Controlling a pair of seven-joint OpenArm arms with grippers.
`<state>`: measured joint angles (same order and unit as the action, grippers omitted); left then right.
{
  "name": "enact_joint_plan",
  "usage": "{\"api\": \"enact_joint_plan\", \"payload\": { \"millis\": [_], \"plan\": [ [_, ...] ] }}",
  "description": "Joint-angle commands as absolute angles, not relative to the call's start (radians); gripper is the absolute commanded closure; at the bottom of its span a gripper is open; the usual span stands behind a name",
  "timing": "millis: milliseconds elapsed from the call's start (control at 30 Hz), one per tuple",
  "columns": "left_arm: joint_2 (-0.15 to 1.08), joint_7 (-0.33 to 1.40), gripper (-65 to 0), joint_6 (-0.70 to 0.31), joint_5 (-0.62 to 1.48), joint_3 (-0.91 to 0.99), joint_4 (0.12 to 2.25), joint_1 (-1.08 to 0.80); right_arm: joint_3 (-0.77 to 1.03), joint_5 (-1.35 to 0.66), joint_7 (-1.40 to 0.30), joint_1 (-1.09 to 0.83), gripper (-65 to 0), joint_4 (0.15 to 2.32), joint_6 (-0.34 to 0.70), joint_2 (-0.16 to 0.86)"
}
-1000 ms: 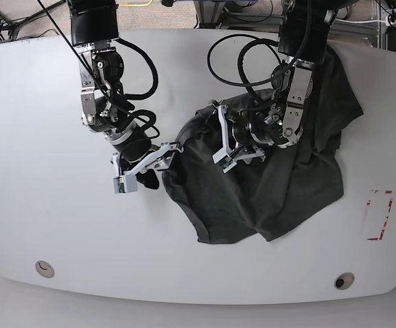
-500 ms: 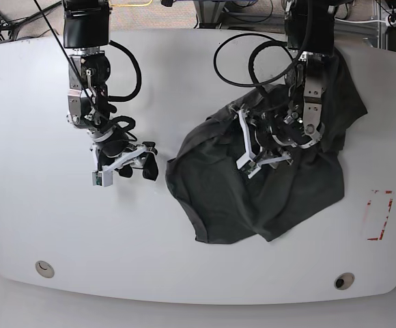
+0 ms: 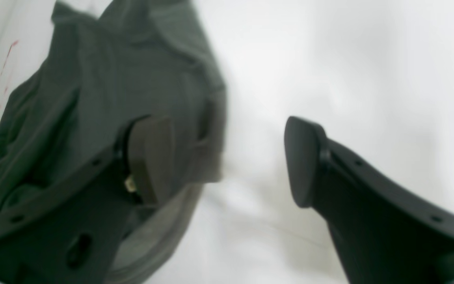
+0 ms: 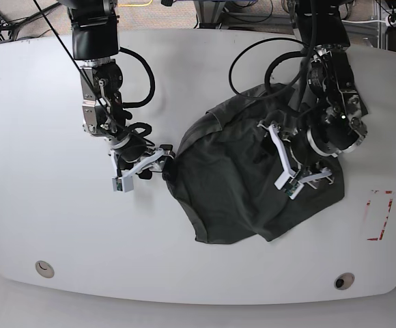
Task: Fold the T-shirt properly
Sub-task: 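Grasp shirt edges with both grippers and spread the bunched fabric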
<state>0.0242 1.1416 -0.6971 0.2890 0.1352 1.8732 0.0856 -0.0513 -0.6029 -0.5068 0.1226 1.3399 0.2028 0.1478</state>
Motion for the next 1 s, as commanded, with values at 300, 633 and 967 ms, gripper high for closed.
{"api": "enact_joint_plan", "payload": {
  "millis": [300,633,967],
  "plan": [
    [0.159,1.153,-39.2,-0.698,0.338,0.456,1.922,0.041,-0.079,-0.613,-0.437,0.200,-41.7,1.199,0.216,0.114],
    [0.263,1.152,-39.3,-0.698,0.395,0.697,1.837,-0.038,-0.082,-0.613,-0.435,0.211,-41.4,1.173,0.217,0.114],
    [0.309,1.148,-39.4,-0.698,0.463,0.792,1.633,-0.071,-0.173,-0.613,-0.437,0.214,-41.4,1.176,0.208,0.111]
  ]
}}
